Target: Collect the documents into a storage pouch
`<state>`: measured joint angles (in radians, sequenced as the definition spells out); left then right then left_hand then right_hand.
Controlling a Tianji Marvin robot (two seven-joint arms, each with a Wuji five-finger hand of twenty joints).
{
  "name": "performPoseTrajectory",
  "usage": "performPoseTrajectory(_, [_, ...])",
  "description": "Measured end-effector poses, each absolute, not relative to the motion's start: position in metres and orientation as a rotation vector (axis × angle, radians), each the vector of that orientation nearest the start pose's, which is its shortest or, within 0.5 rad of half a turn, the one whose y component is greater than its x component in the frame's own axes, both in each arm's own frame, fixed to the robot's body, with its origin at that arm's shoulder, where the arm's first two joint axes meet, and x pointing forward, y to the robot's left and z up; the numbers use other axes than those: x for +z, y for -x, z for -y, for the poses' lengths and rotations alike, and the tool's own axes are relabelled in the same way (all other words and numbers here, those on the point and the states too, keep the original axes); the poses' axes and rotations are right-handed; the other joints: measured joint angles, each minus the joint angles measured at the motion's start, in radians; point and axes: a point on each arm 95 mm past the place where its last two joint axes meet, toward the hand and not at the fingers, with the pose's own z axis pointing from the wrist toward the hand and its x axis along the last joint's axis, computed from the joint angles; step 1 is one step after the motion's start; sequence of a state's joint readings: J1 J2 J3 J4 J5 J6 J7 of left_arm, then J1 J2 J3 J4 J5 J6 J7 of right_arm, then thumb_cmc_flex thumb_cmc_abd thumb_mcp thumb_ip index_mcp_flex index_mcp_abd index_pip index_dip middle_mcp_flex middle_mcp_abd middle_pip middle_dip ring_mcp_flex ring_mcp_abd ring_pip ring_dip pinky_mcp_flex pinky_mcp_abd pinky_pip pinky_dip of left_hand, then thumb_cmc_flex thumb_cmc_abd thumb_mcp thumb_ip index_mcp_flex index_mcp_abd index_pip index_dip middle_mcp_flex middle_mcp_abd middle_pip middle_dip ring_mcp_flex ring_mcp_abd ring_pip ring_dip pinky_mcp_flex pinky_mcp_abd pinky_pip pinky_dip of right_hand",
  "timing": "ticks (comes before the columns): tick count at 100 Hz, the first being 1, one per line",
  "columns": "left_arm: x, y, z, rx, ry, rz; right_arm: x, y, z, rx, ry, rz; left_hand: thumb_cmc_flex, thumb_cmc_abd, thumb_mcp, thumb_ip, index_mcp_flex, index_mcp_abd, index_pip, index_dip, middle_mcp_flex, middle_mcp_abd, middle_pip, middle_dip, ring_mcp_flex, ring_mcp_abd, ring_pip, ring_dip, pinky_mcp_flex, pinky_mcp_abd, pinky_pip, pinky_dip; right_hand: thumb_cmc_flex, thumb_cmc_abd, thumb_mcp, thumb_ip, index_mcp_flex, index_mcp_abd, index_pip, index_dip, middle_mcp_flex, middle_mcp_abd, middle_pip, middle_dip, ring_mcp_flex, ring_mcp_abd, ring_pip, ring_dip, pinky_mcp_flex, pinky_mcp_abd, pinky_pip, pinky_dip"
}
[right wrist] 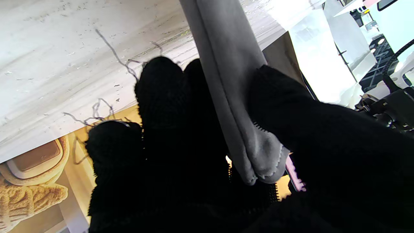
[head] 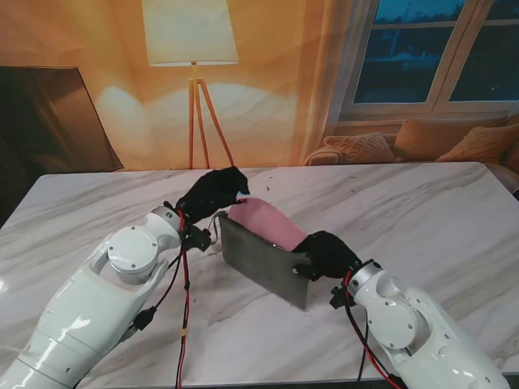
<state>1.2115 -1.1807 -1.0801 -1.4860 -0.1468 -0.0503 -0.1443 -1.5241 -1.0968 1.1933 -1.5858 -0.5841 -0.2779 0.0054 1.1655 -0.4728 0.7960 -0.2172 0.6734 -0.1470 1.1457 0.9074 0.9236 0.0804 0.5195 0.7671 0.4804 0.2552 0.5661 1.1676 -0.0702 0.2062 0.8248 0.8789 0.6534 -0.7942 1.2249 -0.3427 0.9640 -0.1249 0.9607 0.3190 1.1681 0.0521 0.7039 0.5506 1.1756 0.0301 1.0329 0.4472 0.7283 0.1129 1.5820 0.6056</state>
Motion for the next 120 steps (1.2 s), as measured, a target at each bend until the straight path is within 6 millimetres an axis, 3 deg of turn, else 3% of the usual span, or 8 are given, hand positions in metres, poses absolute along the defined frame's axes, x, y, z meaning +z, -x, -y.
performPoseTrajectory(65, [-0.252,-0.482,0.062,-2.324,2.203,-0.978,-0.305,-0.4,-0.024,2.012,-1.364,-1.451,-0.006,-0.016,0.074,0.002,0.0,0.027,-0.04,-0.036,0.001,-0.022,0.0,-0.011,0.008,-0.012,-0.008,-0.039,0.0,0.002,-0.01,-0.019,0.0,-0.001,0.0,-0.003,0.0,0.0,0.0,0.022,0.001,-0.002,0.0,0.011,0.0,0.0,0.0,0.0,0.0,0.0,0.0,0.0])
performPoseTrajectory(70, [-0.252,-0.482,0.062,-2.316,2.218,-1.006,-0.305,-0.4,-0.024,2.012,-1.365,-1.452,-0.031,-0.015,0.079,0.012,0.0,0.041,-0.066,-0.073,0.002,-0.023,-0.066,0.038,-0.001,-0.007,0.027,-0.086,0.0,0.003,-0.04,-0.019,0.0,-0.001,0.0,-0.003,0.0,0.0,0.0,0.022,0.001,-0.002,0.0,0.011,0.0,0.0,0.0,0.0,0.0,0.0,0.0,0.0])
performPoseTrajectory(73, [-0.252,-0.482,0.063,-2.31,2.225,-1.025,-0.306,-0.4,-0.024,2.012,-1.365,-1.452,-0.062,-0.012,0.066,0.013,-0.011,0.052,-0.086,-0.127,0.004,-0.023,-0.134,0.09,-0.044,-0.006,0.053,-0.178,-0.001,0.003,-0.071,-0.019,0.0,-0.001,0.0,-0.003,0.0,0.0,0.0,0.022,0.001,-0.002,0.0,0.011,0.0,0.0,0.0,0.0,0.0,0.0,0.0,0.0])
performPoseTrajectory(79, [-0.252,-0.481,0.062,-2.302,2.237,-1.045,-0.306,-0.4,-0.024,2.012,-1.365,-1.451,-0.096,-0.016,0.044,0.013,-0.041,0.073,-0.14,-0.179,0.004,0.0,-0.176,0.125,-0.065,0.008,0.078,-0.237,-0.006,0.003,-0.1,-0.019,0.0,-0.001,0.0,-0.003,0.0,0.0,0.0,0.022,0.001,-0.002,-0.001,0.011,0.0,0.0,0.0,0.0,0.0,0.0,0.0,0.0])
performPoseTrajectory(97, [-0.252,-0.48,0.056,-2.295,2.239,-0.972,-0.305,-0.4,-0.023,2.014,-1.357,-1.448,-0.147,-0.011,-0.037,0.013,-0.041,0.075,-0.153,-0.23,0.0,0.054,-0.185,0.137,-0.091,0.028,0.083,-0.262,-0.013,0.003,-0.143,0.035,0.0,-0.001,0.0,-0.003,0.0,0.0,0.0,0.022,0.001,-0.002,-0.002,0.011,-0.001,0.0,0.0,0.0,0.0,0.0,0.0,0.0])
performPoseTrajectory(105, [-0.251,-0.479,0.054,-2.286,2.233,-0.965,-0.304,-0.4,-0.023,2.021,-1.348,-1.451,-0.151,0.016,-0.072,0.013,-0.041,0.076,-0.189,-0.25,-0.107,0.083,-0.132,0.071,-0.12,0.03,0.071,-0.265,-0.014,0.003,-0.19,0.055,0.0,-0.001,0.0,-0.003,0.0,0.0,0.0,0.022,0.001,-0.003,-0.003,0.012,-0.001,0.0,0.0,0.0,0.0,0.0,0.0,0.0])
performPoseTrajectory(109, [-0.25,-0.478,0.054,-2.276,2.229,-0.97,-0.304,-0.399,-0.023,2.023,-1.345,-1.452,-0.151,0.028,-0.091,0.014,-0.041,0.088,-0.215,-0.266,-0.206,0.106,-0.109,-0.041,-0.172,0.029,0.042,-0.272,-0.019,-0.004,-0.24,0.079,0.0,-0.001,0.0,-0.003,0.0,0.0,0.0,0.023,0.001,-0.003,-0.003,0.012,-0.001,0.0,0.0,0.0,0.0,0.0,0.0,0.0])
performPoseTrajectory(120, [-0.249,-0.478,0.052,-2.231,2.176,-0.99,-0.304,-0.399,-0.024,2.03,-1.336,-1.457,-0.185,0.04,-0.126,0.024,-0.042,0.111,-0.252,-0.298,-0.33,0.108,-0.122,-0.189,-0.273,-0.003,-0.048,-0.322,-0.039,-0.027,-0.367,0.14,0.0,-0.001,0.0,-0.003,0.0,0.0,0.0,0.023,0.001,-0.003,-0.003,0.012,-0.001,0.0,0.0,0.0,0.0,0.0,0.0,0.0])
